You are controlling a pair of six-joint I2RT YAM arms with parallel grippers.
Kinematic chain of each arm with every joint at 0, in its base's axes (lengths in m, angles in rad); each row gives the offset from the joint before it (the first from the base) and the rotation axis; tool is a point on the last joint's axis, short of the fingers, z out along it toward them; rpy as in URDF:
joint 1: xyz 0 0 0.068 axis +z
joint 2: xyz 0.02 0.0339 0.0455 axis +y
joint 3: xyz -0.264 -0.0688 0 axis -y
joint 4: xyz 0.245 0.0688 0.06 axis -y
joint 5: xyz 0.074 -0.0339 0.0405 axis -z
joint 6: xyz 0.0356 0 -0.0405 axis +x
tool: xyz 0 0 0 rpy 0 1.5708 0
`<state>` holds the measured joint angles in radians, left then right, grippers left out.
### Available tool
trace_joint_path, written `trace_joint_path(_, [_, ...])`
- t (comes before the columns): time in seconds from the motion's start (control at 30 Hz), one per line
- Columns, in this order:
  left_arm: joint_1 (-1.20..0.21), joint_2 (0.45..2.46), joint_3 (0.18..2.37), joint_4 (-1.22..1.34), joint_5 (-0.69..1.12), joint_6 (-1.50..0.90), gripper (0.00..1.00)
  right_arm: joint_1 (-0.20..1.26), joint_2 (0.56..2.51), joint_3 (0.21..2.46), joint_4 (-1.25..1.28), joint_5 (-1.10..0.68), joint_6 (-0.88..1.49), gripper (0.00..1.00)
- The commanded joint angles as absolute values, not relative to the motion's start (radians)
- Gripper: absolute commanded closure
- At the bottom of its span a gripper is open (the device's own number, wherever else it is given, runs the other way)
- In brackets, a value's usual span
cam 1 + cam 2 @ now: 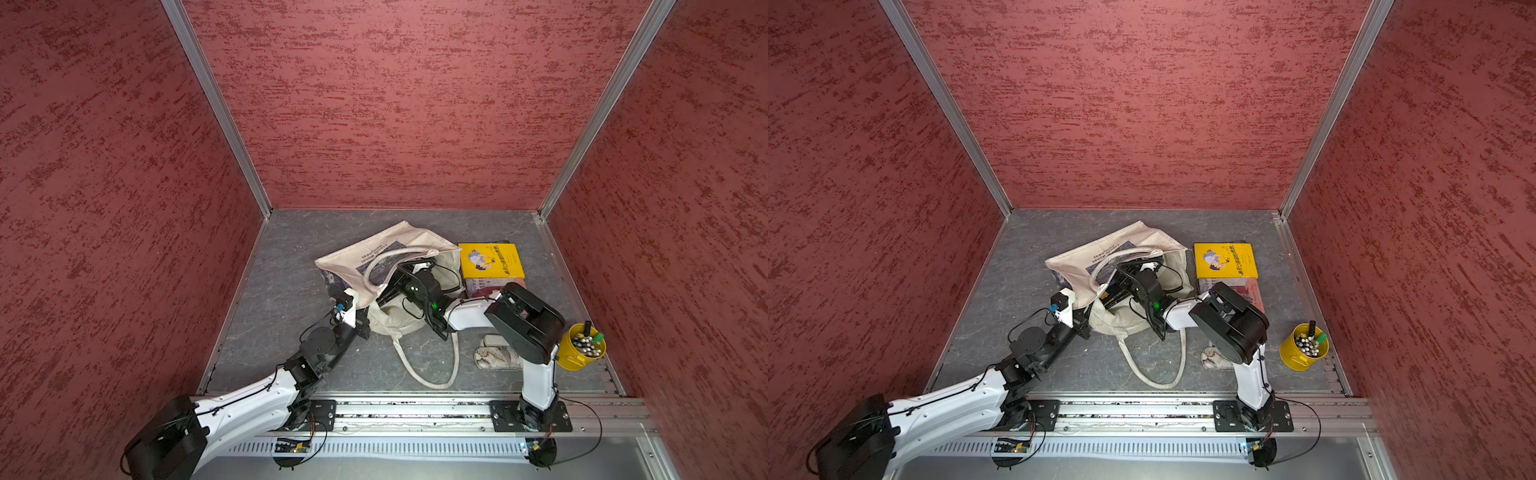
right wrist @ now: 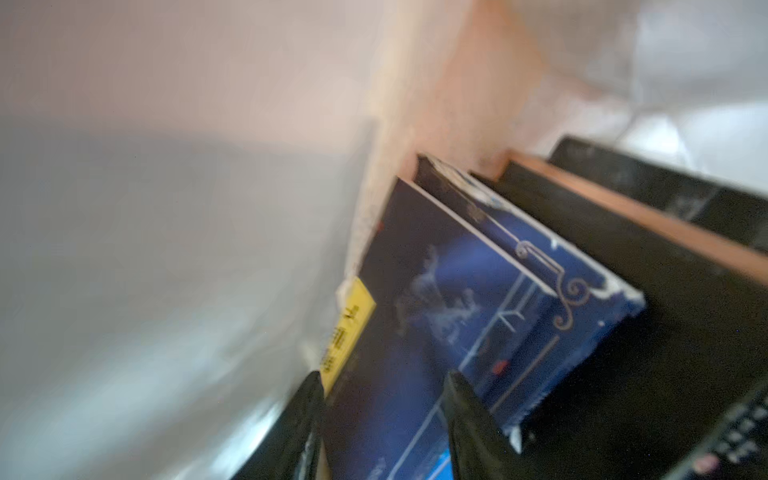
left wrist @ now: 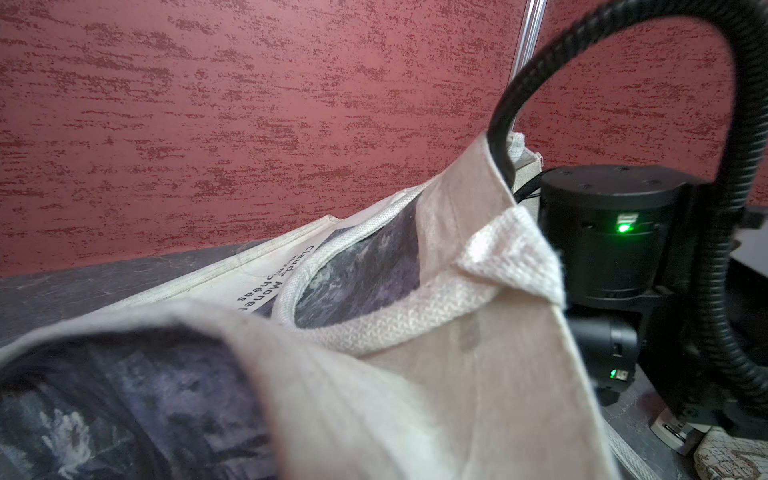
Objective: Take out the books from the canvas bag
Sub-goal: Pick up the book from the canvas bag.
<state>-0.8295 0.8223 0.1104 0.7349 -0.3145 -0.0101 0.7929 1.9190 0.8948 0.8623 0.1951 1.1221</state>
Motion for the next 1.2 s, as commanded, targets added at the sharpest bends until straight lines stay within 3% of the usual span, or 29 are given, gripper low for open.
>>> trace_joint_path(0.0, [-0.839, 0.823, 0.138, 0.833, -0.272, 0.000, 1.00, 0.780, 1.858, 0.864, 0.862, 0.236, 1.101, 0.51])
trace_joint_path(0.5, [-0.841, 0.838, 0.140, 0.841, -0.270, 0.004, 1.00, 0.788, 1.861, 0.703, 0.929, 0.149, 1.222, 0.50])
trace_joint_path(0.73, [-0.841, 0.838, 0.140, 0.841, -0.266, 0.004, 1.00, 0.788, 1.929, 0.758, 0.915, 0.133, 1.239, 0.58])
trace_joint_path(1.03, [-0.840, 0.848, 0.141, 0.844, -0.258, 0.003, 1.00, 0.788, 1.991, 0.783, 0.906, 0.150, 1.283, 0.59])
trace_joint_path(1.17, [-0.841, 0.849, 0.143, 0.844, -0.255, 0.002, 1.00, 0.788, 2.015, 0.839, 0.878, 0.156, 1.257, 0.68])
